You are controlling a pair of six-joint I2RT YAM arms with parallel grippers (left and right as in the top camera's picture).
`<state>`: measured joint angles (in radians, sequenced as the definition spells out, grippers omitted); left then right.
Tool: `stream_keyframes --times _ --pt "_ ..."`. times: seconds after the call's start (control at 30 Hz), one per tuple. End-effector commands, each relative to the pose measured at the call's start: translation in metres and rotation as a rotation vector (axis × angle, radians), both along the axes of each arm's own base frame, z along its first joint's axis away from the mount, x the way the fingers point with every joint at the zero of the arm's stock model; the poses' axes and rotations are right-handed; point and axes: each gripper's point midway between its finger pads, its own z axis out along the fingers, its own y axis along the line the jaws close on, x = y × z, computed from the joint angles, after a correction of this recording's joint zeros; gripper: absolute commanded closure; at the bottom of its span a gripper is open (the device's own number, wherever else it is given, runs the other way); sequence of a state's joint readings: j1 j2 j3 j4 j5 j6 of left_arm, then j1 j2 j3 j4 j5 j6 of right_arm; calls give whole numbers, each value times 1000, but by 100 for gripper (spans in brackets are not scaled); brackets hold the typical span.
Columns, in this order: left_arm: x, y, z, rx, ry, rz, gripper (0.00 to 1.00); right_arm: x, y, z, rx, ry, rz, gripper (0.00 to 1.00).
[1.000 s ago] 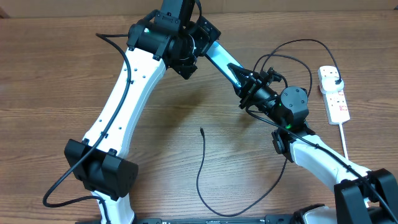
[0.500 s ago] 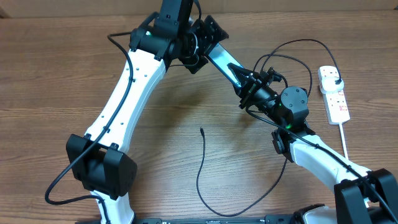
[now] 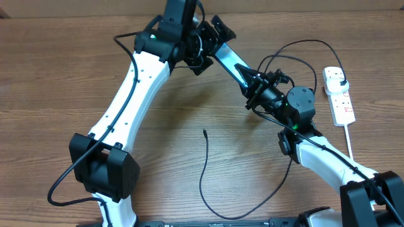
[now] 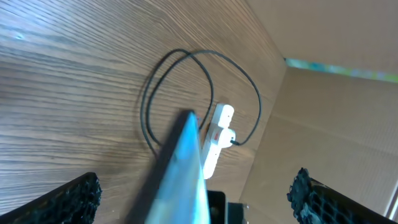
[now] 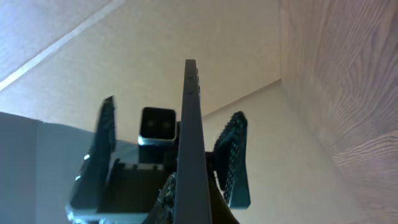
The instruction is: Plug charger to phone and switch on socket
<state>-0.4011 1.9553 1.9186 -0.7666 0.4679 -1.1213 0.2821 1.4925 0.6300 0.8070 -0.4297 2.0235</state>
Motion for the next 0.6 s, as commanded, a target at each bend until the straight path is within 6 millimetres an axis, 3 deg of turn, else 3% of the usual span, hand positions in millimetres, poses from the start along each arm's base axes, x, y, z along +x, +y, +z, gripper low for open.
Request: stream_keyframes --times 0.0,0.57 --pt "-4 -5 -10 23 -5 -27 0 5 -2 22 120 35 -10 96" --pt "-6 -15 -13 22 -23 -41 0 9 -7 29 131 8 -50 96"
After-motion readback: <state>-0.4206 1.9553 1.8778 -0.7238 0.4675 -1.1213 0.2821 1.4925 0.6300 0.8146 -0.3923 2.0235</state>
